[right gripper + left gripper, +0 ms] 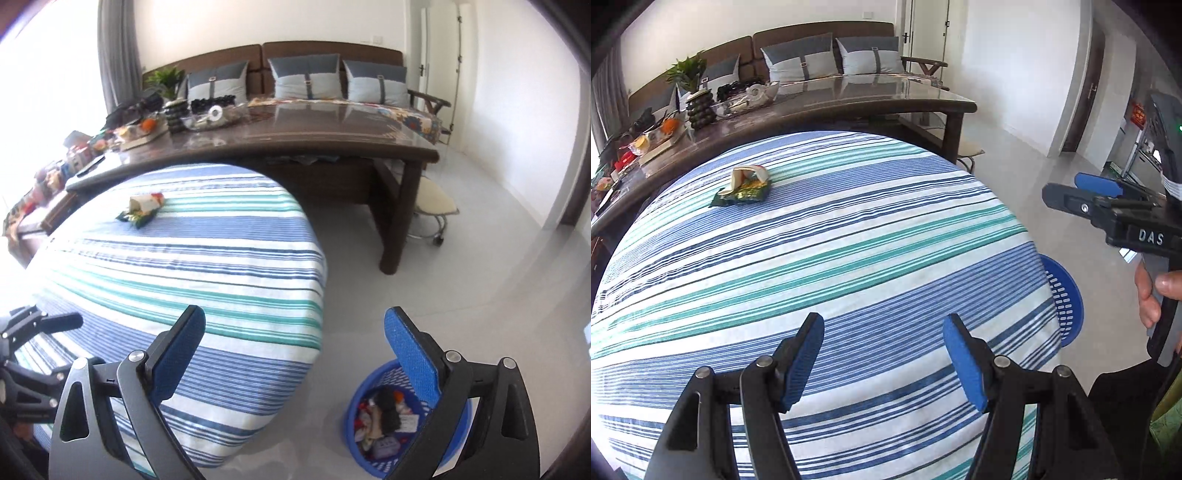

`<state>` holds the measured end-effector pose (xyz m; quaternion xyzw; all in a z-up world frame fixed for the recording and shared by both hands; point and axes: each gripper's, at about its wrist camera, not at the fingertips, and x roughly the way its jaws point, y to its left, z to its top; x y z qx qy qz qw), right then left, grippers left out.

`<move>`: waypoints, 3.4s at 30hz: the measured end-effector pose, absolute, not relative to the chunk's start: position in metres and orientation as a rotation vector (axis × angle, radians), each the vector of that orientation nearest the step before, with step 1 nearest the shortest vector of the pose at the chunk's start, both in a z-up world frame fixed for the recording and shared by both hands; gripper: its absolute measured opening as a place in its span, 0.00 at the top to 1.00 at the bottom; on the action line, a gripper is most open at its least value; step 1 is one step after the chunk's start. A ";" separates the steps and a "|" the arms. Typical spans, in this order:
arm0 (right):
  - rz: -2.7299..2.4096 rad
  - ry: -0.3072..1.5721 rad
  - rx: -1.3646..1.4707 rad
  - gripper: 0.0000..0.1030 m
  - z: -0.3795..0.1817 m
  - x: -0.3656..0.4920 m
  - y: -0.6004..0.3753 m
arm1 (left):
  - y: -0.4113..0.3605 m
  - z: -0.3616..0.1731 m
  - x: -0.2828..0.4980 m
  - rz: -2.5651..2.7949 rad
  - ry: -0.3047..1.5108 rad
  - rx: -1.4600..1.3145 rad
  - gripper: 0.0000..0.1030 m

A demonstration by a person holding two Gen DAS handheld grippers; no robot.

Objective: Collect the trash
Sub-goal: 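Move both open tools back over the table toward the remaining packets, then grasp the red-and-white paper bag with the left tool while the right tool grasps the green cracker bag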

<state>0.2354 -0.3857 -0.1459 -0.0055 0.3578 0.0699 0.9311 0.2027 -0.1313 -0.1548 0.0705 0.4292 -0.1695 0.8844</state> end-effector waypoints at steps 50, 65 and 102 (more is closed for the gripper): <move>0.453 0.898 -0.147 0.02 -0.214 0.261 -0.224 | 0.048 -0.139 0.309 -0.100 0.896 -0.001 0.69; 0.642 0.909 -0.313 0.01 -0.219 0.420 -0.152 | 0.050 -0.178 0.283 -0.129 0.876 0.045 0.65; 0.407 0.904 -0.168 0.05 -0.212 0.251 -0.229 | 0.023 -0.171 0.194 -0.296 0.844 0.020 0.25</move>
